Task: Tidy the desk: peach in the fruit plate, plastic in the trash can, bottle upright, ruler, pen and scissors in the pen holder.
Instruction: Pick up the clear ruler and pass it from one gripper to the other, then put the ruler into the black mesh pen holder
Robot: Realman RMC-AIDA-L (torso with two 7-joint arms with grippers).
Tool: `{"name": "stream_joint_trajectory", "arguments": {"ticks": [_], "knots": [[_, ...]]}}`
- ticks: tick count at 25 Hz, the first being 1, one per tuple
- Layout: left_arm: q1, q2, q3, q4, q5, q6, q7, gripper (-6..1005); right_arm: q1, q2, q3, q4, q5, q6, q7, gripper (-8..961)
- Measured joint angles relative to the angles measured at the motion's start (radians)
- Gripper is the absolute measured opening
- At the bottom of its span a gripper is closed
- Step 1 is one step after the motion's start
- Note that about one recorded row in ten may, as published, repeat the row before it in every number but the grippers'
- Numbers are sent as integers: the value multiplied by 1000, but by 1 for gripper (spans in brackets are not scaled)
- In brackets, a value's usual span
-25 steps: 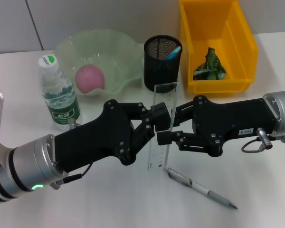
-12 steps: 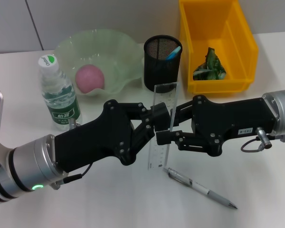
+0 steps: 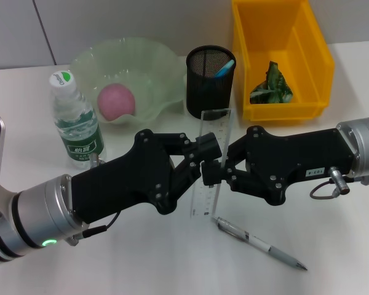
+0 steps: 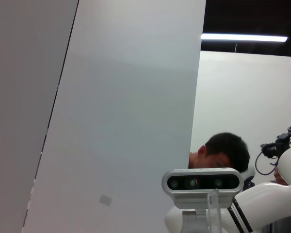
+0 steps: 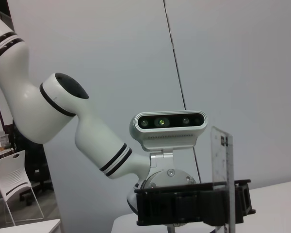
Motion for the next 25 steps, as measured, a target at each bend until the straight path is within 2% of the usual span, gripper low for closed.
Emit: {"name": "stream_joint_trajectory", "arguments": {"ticks": [4, 13, 18, 25], "knots": [[0, 0, 3, -1, -1, 0, 1, 34, 1, 0, 0, 0, -1, -2, 0, 15], [3, 1, -2, 4, 2, 1, 1, 50, 1, 0, 13, 4, -3, 0, 2, 14], [5, 2, -4, 11, 1, 1, -5, 144, 2, -2, 13, 4, -3, 3, 4, 13], [12, 5, -15, 13, -6, 0, -17, 507, 2, -3, 13, 4, -3, 5, 6, 10]]}}
